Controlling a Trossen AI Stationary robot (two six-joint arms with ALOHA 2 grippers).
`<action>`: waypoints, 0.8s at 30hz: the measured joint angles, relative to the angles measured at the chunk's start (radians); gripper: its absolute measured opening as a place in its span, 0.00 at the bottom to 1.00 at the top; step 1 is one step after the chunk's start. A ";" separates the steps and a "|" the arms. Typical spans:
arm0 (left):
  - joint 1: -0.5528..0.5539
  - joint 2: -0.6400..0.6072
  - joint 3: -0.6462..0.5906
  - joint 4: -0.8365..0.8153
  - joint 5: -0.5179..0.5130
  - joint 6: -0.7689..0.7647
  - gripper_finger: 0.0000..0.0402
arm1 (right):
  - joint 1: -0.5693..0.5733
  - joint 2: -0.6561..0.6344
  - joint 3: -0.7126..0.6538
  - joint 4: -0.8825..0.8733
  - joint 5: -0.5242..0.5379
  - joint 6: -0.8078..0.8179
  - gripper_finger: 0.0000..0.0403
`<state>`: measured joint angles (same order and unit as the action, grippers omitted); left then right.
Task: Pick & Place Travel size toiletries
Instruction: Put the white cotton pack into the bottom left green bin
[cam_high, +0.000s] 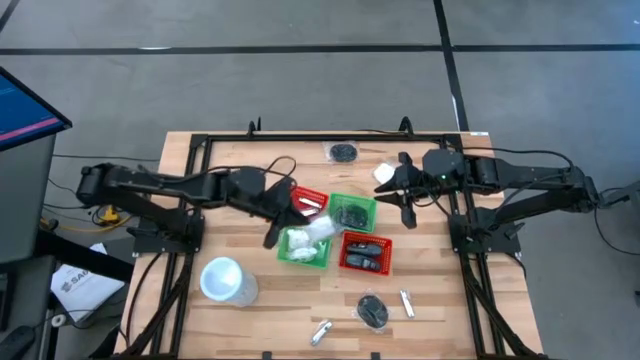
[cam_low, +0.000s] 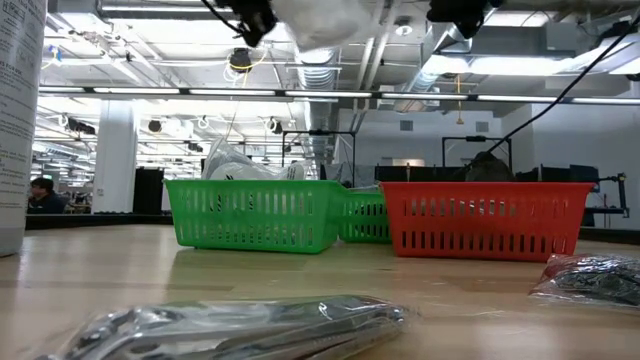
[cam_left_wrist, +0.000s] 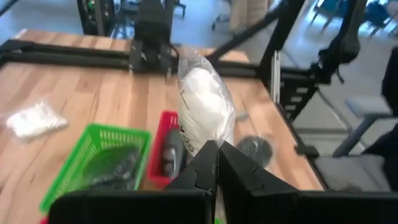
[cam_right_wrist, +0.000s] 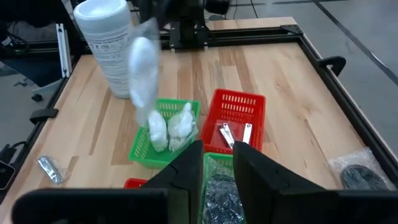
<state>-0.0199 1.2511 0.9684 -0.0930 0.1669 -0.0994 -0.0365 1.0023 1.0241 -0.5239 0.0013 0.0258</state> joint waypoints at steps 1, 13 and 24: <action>-0.018 -0.012 0.000 -0.032 -0.027 0.008 0.00 | -0.001 0.000 0.000 0.000 0.000 0.001 0.19; -0.140 -0.007 -0.001 -0.217 -0.234 0.075 0.00 | -0.001 0.000 0.000 0.001 0.000 0.001 0.19; -0.136 0.064 -0.002 -0.307 -0.325 0.095 0.00 | 0.004 0.021 0.000 -0.001 0.000 0.001 0.19</action>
<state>-0.1558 1.3154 0.9666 -0.4004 -0.1585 -0.0042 -0.0322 1.0235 1.0237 -0.5249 0.0010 0.0269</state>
